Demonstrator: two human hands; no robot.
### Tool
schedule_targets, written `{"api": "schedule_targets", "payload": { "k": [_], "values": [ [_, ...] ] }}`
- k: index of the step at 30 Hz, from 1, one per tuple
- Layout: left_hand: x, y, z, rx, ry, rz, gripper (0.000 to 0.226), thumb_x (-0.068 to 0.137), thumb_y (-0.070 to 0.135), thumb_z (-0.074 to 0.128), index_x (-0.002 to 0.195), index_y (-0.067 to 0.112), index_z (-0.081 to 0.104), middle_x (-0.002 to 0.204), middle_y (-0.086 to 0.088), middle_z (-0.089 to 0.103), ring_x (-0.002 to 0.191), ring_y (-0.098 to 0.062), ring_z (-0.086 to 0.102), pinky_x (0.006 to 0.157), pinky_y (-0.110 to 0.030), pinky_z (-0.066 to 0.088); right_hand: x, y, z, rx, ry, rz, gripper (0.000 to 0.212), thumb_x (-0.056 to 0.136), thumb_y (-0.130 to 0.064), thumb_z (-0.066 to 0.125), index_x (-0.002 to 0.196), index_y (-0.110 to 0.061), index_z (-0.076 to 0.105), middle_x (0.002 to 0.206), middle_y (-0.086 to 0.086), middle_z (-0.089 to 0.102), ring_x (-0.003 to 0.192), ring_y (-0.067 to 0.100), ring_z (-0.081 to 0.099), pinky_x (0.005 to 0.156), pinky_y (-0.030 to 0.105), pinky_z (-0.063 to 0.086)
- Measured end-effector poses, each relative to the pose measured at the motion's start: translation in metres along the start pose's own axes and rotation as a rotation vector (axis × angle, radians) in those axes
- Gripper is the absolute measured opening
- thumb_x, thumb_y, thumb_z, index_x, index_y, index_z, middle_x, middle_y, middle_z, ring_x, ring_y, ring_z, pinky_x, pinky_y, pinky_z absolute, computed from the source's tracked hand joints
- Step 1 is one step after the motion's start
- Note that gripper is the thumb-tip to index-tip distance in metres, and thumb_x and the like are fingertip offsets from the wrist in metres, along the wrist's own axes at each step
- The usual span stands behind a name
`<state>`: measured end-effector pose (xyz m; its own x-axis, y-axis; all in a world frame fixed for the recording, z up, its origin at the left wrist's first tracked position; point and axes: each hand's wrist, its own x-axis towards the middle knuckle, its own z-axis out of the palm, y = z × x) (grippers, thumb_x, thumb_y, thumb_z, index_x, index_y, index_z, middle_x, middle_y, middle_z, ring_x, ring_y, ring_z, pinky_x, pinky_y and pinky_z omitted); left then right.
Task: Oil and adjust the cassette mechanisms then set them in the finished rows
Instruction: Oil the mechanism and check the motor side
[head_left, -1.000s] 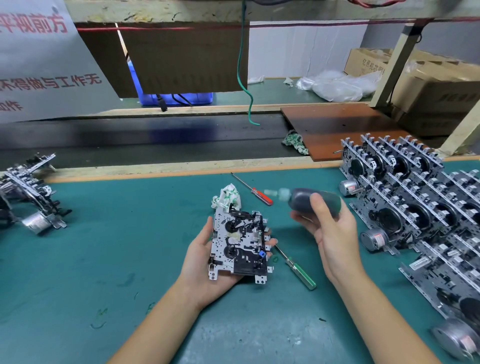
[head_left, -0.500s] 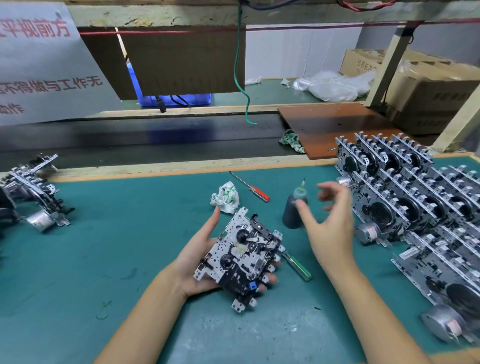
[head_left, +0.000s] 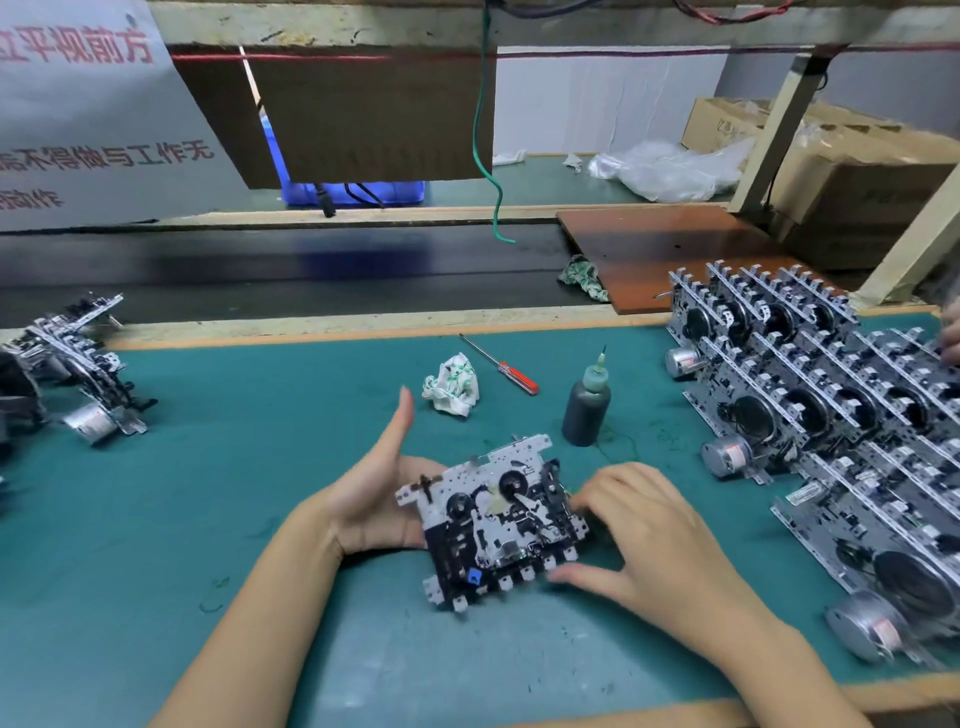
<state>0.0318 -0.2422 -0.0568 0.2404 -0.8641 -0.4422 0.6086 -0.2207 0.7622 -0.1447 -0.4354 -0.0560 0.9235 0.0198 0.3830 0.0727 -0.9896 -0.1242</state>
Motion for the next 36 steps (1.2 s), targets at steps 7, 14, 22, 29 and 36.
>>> {"api": "schedule_targets", "payload": {
  "k": [7, 14, 22, 29, 36],
  "values": [
    [-0.036, -0.012, 0.02, 1.014, 0.829, 0.237, 0.08, 0.059, 0.091, 0.027, 0.077, 0.021, 0.062, 0.06, 0.005, 0.065, 0.06, -0.013, 0.062, 0.055, -0.028, 0.044, -0.008, -0.006, 0.015, 0.017, 0.085, 0.08, 0.054, 0.077, -0.066, 0.05, 0.075, -0.014, 0.062, 0.075, -0.006, 0.057, 0.075, 0.019, 0.055, 0.082, 0.026, 0.036],
    [-0.044, -0.054, 0.044, 1.574, 0.894, 0.304, 0.067, 0.047, 0.096, 0.024, 0.061, 0.032, 0.035, 0.067, 0.009, 0.063, 0.068, -0.011, 0.061, 0.059, -0.027, 0.039, -0.003, -0.007, 0.018, -0.062, 0.116, 0.033, 0.046, 0.079, -0.055, 0.052, 0.068, -0.011, 0.06, 0.072, -0.002, 0.057, 0.072, 0.024, 0.056, 0.085, 0.032, 0.037],
    [-0.026, -0.061, 0.048, 1.593, 1.084, 0.596, 0.058, 0.053, 0.073, 0.047, 0.04, 0.016, 0.042, 0.031, -0.002, 0.041, 0.027, -0.022, 0.045, 0.034, -0.02, 0.026, -0.004, -0.007, 0.019, 0.018, 0.105, 0.01, 0.047, 0.074, -0.056, 0.058, 0.067, -0.01, 0.059, 0.074, -0.001, 0.057, 0.074, 0.024, 0.054, 0.084, 0.029, 0.037],
    [-0.036, -0.059, 0.026, 1.642, 0.78, 0.719, 0.056, 0.06, 0.076, 0.053, 0.052, 0.022, 0.038, 0.04, 0.01, 0.04, 0.036, -0.008, 0.041, 0.038, -0.022, 0.032, -0.007, -0.008, 0.022, -0.053, 0.161, 0.041, 0.047, 0.078, -0.055, 0.054, 0.067, -0.01, 0.061, 0.073, -0.002, 0.059, 0.073, 0.024, 0.057, 0.085, 0.031, 0.037],
    [-0.034, -0.06, 0.03, 1.655, 0.84, 0.813, 0.048, 0.071, 0.056, 0.054, 0.05, 0.015, 0.04, 0.037, 0.001, 0.038, 0.032, -0.023, 0.039, 0.03, -0.019, 0.031, -0.007, -0.004, 0.021, 0.045, 0.134, 0.0, 0.048, 0.071, -0.057, 0.061, 0.068, -0.009, 0.061, 0.076, -0.001, 0.059, 0.078, 0.023, 0.056, 0.091, 0.031, 0.037]
  ]
}}
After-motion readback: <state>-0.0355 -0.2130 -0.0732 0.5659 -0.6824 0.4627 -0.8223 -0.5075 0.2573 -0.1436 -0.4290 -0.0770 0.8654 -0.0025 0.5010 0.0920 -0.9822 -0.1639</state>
